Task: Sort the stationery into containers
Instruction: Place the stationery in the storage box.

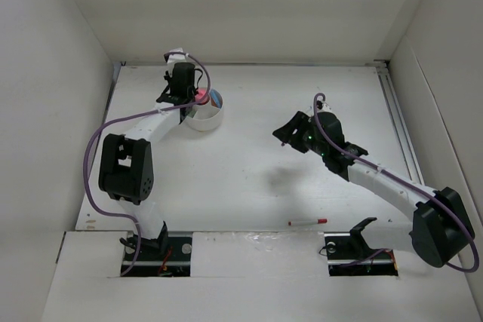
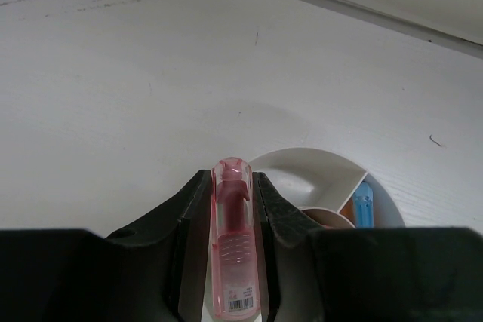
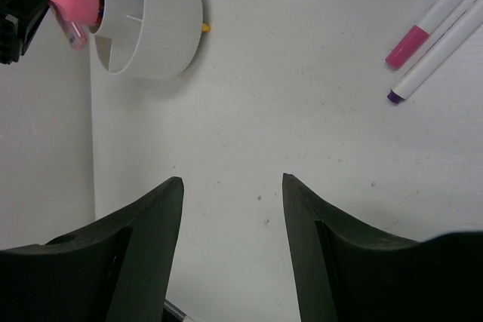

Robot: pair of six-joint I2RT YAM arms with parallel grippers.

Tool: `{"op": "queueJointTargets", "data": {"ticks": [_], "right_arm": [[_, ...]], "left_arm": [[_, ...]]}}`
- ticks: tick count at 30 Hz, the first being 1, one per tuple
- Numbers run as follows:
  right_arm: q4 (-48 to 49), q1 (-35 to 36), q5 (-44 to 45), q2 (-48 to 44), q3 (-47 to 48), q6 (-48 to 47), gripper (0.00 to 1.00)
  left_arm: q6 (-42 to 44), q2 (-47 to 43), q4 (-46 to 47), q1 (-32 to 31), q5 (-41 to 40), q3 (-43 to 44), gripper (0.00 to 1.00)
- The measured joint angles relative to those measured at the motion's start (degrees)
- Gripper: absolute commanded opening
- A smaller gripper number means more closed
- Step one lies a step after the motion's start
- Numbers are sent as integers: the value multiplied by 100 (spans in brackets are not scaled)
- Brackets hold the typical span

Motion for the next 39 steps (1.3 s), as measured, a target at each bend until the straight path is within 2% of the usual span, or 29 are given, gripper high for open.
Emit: {"op": "queueJointTargets", "data": {"ticks": [12, 15, 20, 28, 32, 39], "right_arm": [[0, 0, 0, 0, 0, 0, 61], [0, 0, 0, 0, 0, 0, 61], [0, 0, 0, 0, 0, 0, 61], [0, 0, 0, 0, 0, 0, 61], [0, 0, 0, 0, 0, 0, 61], [0, 0, 63, 0, 0, 0, 60]], "left_arm": [[-7, -20, 74, 0, -7, -59, 2], [-7, -11, 76, 0, -7, -59, 8], [-7, -4, 74, 0, -7, -59, 24], [-17, -4, 66, 0, -44, -59, 34], [-31, -4, 52, -11, -118, -59, 34], [-273, -219, -201, -127, -280, -59, 25]]}}
